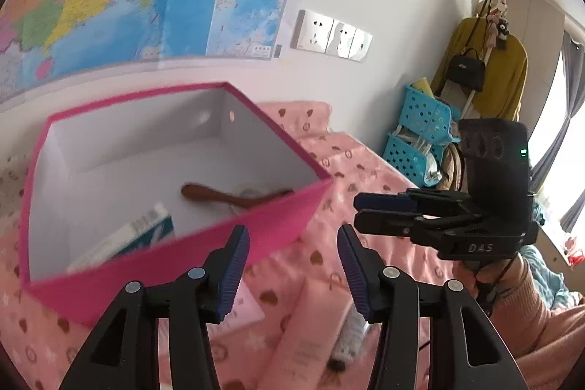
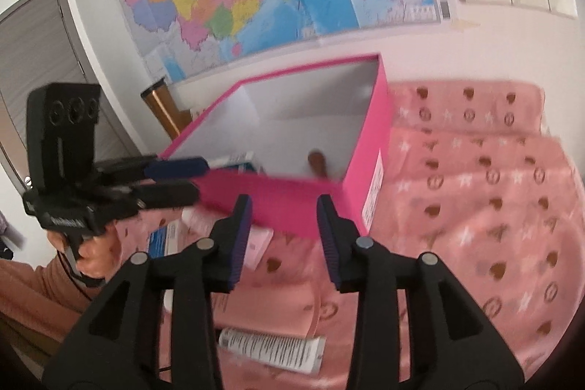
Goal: Organize rigid objects
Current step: 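Reach the left tool to the white squeeze tube and grasp its cap end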
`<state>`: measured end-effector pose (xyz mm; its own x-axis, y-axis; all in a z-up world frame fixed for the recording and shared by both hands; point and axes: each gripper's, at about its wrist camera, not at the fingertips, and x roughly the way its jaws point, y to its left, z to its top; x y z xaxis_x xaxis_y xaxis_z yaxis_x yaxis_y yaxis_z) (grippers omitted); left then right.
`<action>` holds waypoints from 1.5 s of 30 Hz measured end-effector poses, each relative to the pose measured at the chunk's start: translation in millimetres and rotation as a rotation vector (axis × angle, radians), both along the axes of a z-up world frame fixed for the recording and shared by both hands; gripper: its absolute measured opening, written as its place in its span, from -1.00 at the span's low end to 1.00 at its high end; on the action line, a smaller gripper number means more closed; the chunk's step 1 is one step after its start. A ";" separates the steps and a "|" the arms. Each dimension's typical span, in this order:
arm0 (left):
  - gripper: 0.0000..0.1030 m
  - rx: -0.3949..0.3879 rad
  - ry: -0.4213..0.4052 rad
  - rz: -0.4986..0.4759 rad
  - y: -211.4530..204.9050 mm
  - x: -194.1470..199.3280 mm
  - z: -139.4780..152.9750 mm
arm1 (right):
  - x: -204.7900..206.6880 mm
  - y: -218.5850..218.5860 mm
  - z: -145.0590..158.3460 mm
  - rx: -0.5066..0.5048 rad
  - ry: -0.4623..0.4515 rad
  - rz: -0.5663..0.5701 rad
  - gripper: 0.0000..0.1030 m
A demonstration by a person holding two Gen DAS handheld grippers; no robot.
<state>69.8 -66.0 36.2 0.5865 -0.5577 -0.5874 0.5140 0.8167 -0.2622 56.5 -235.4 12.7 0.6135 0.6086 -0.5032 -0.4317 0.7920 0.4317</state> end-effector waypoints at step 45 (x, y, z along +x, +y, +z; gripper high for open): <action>-0.27 0.018 0.331 -0.032 -39.1 -64.3 -92.0 | -54.4 0.1 -77.6 -0.021 0.242 -0.025 -0.05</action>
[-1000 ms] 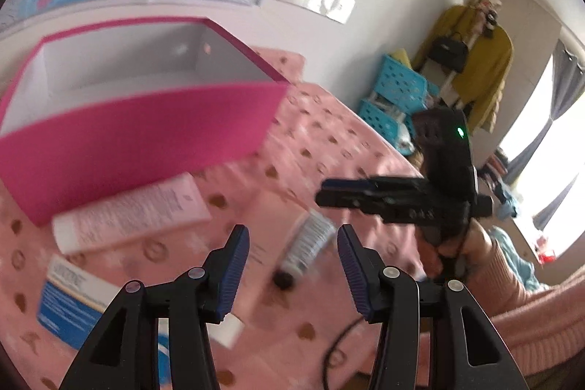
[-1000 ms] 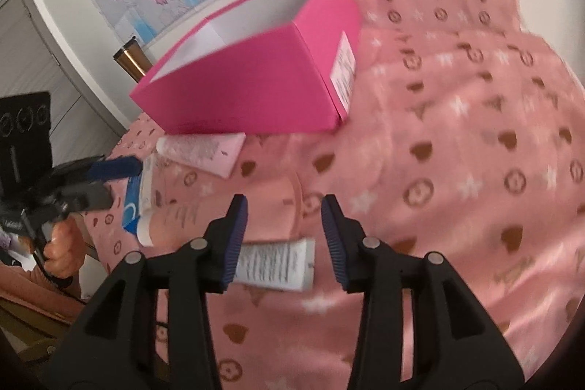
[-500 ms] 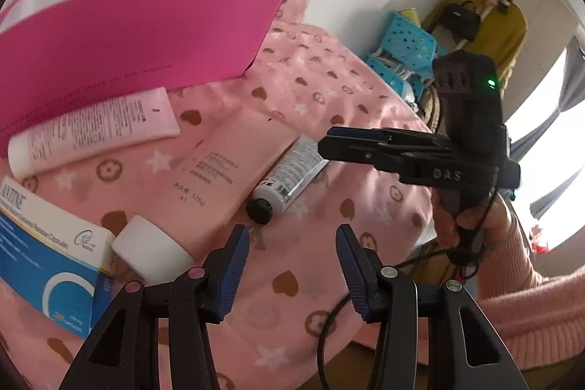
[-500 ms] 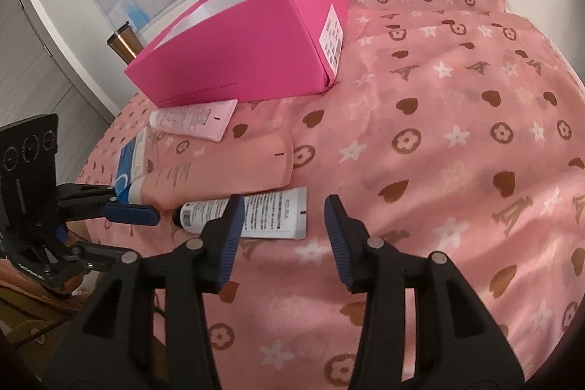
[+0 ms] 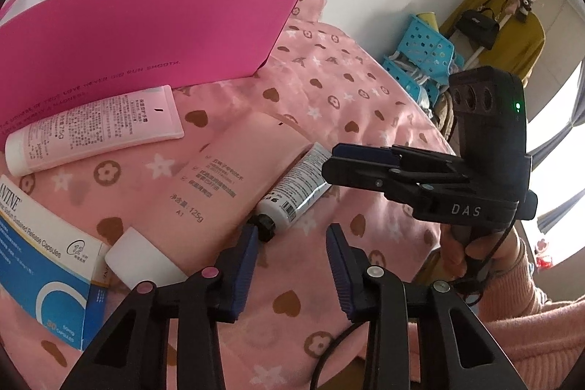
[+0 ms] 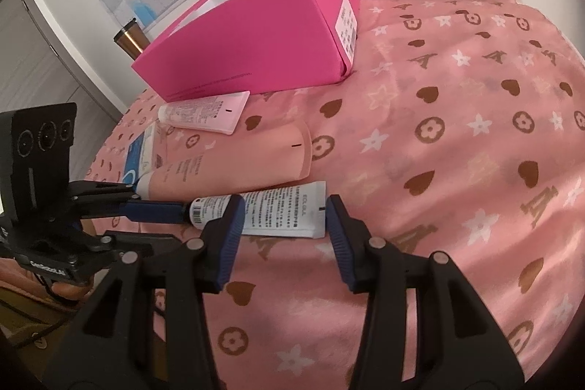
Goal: Organize rigid objects
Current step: 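Reach the left tool to the white squeeze tube and grasp its cap end, then carry the white tube into the magenta box and open the left tool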
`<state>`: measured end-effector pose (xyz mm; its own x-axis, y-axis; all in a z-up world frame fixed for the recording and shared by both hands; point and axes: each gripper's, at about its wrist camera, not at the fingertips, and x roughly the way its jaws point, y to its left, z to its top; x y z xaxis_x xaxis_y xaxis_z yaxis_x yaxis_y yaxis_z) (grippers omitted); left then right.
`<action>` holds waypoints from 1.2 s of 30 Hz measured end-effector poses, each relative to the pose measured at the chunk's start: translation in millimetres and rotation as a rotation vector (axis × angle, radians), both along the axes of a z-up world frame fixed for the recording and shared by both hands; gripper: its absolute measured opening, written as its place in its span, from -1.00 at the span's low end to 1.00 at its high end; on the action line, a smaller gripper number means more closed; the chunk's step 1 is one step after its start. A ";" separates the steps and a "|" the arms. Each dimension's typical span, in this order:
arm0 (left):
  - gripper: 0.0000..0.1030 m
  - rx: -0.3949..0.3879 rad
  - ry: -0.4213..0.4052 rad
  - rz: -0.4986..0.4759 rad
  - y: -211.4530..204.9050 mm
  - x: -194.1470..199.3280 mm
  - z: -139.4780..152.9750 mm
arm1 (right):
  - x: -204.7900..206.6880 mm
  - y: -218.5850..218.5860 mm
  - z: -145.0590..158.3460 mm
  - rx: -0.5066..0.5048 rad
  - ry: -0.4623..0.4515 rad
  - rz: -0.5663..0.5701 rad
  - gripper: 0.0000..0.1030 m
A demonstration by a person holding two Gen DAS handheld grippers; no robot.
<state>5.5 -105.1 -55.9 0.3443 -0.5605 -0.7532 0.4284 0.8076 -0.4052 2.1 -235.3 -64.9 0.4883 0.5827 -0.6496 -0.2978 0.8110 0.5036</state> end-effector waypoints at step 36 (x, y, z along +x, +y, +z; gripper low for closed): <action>-0.27 -0.016 -0.240 0.064 23.3 34.6 79.0 | 24.2 2.0 81.6 0.015 -0.238 -0.002 -0.03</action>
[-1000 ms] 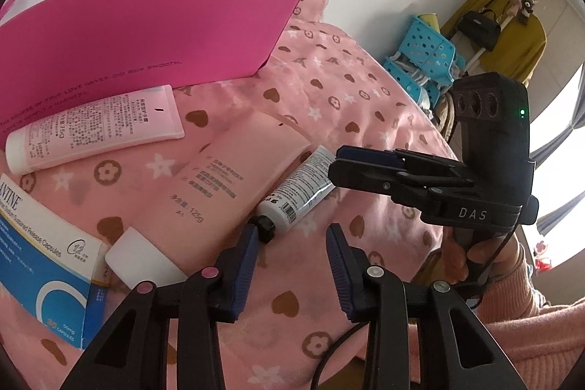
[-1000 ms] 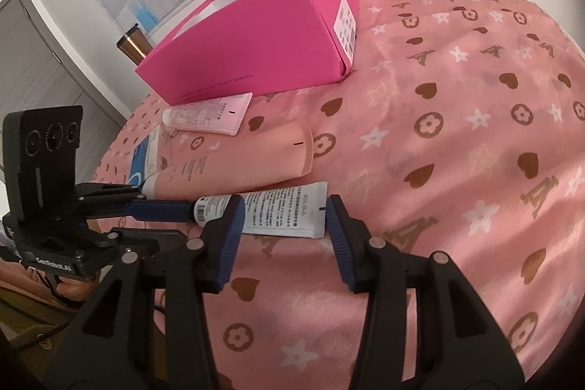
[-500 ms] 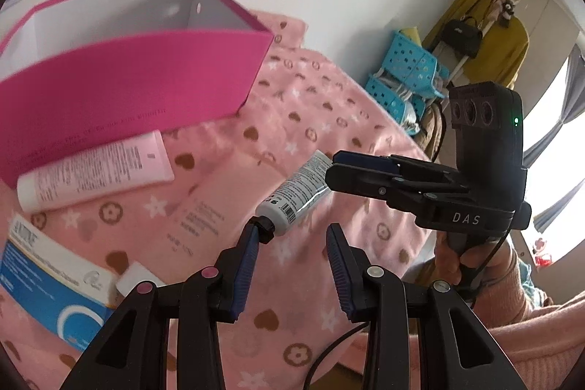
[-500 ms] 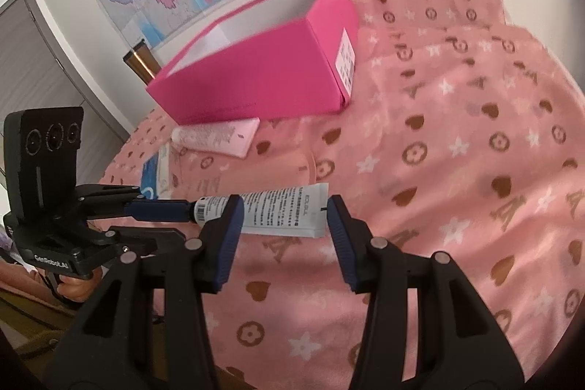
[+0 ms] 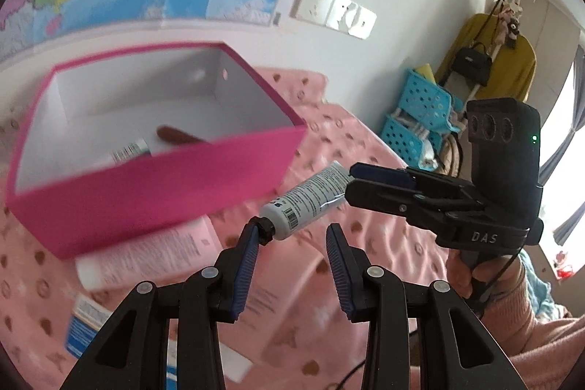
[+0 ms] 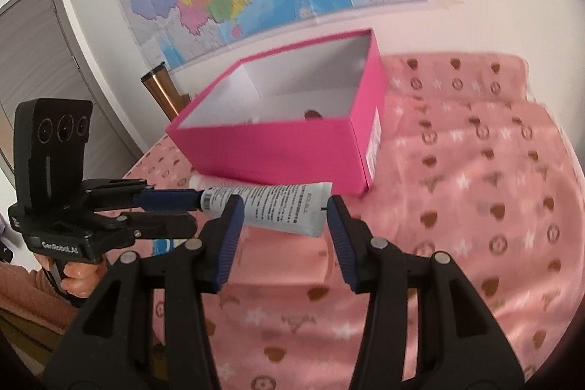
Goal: Organize rigid objects
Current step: 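Carry the white tube into the magenta box and open the left tool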
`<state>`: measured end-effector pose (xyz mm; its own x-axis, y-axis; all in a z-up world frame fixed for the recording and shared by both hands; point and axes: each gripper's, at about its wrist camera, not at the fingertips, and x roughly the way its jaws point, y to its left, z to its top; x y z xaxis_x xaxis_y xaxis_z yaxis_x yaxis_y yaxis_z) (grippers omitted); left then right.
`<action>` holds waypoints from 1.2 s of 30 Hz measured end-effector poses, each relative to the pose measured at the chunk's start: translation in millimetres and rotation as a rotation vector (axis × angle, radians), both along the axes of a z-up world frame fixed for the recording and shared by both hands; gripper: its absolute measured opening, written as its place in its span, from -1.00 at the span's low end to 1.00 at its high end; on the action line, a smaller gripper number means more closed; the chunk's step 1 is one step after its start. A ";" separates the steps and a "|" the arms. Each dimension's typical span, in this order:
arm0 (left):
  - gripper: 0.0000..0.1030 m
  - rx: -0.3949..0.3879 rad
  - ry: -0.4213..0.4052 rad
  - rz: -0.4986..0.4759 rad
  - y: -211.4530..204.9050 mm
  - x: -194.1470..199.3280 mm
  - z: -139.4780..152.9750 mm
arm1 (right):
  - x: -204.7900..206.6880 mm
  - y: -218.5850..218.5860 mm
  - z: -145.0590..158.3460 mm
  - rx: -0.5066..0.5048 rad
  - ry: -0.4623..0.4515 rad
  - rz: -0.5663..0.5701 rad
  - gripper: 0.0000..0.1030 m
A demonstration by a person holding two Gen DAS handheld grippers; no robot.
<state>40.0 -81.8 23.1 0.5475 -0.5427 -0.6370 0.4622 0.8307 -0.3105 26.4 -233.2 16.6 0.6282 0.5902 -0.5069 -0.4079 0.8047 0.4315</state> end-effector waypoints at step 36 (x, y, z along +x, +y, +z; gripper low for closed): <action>-0.27 0.057 0.024 0.088 22.1 107.1 0.0 | 98.7 29.0 13.3 -0.122 0.006 -0.034 -0.03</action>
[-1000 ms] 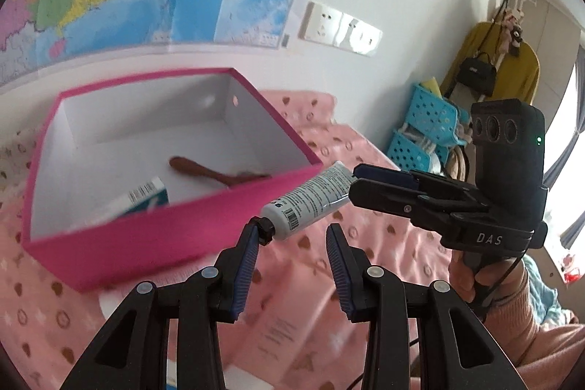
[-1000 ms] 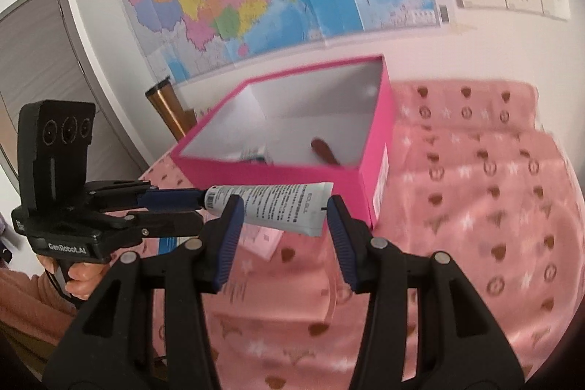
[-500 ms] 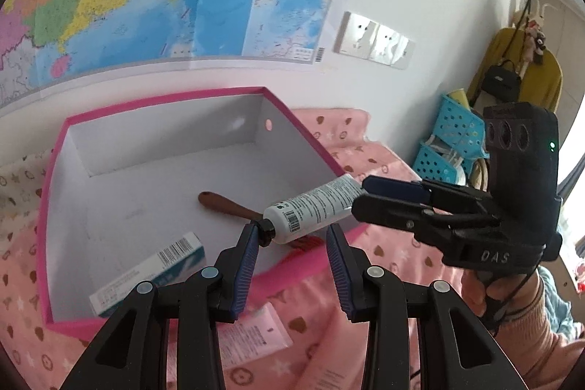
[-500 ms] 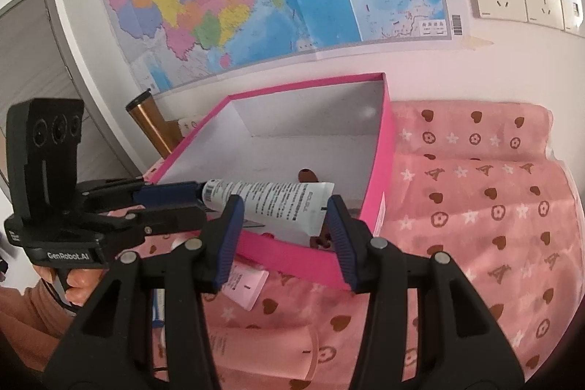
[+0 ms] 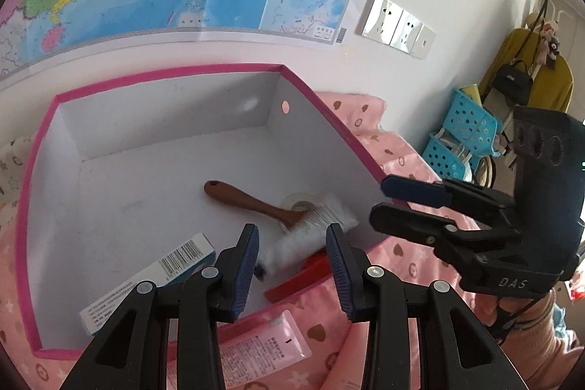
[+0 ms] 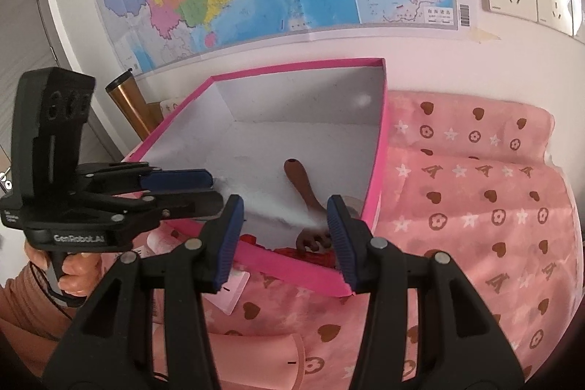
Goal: Organize rigid objects
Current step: 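Carry the white tube into the magenta box and open the left tool, then move the left tool to the peach-pink tube and grasp its white cap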
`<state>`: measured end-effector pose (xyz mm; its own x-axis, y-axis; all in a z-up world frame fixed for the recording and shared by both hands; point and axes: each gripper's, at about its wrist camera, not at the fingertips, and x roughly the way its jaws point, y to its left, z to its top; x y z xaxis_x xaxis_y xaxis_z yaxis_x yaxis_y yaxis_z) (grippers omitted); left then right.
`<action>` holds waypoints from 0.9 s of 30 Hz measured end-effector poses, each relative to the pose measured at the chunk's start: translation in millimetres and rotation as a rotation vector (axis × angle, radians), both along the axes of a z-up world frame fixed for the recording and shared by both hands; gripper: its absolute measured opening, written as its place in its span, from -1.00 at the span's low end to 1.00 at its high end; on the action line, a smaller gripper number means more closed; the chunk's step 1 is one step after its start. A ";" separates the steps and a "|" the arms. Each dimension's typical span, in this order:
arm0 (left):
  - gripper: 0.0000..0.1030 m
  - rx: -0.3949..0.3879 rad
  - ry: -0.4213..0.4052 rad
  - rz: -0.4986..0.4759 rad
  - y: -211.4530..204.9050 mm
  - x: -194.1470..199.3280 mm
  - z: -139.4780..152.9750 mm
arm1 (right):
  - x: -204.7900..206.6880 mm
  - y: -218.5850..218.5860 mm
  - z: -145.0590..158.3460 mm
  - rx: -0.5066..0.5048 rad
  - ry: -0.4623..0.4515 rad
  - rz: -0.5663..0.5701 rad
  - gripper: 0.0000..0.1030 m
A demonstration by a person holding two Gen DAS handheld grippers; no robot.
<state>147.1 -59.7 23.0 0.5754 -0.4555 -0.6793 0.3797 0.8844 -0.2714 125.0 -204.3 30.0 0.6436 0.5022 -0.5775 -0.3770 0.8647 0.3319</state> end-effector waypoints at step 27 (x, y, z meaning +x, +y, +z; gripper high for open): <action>-0.08 0.010 -0.178 0.065 46.6 -79.4 27.0 | -49.1 -8.8 2.5 0.071 -0.030 0.030 0.02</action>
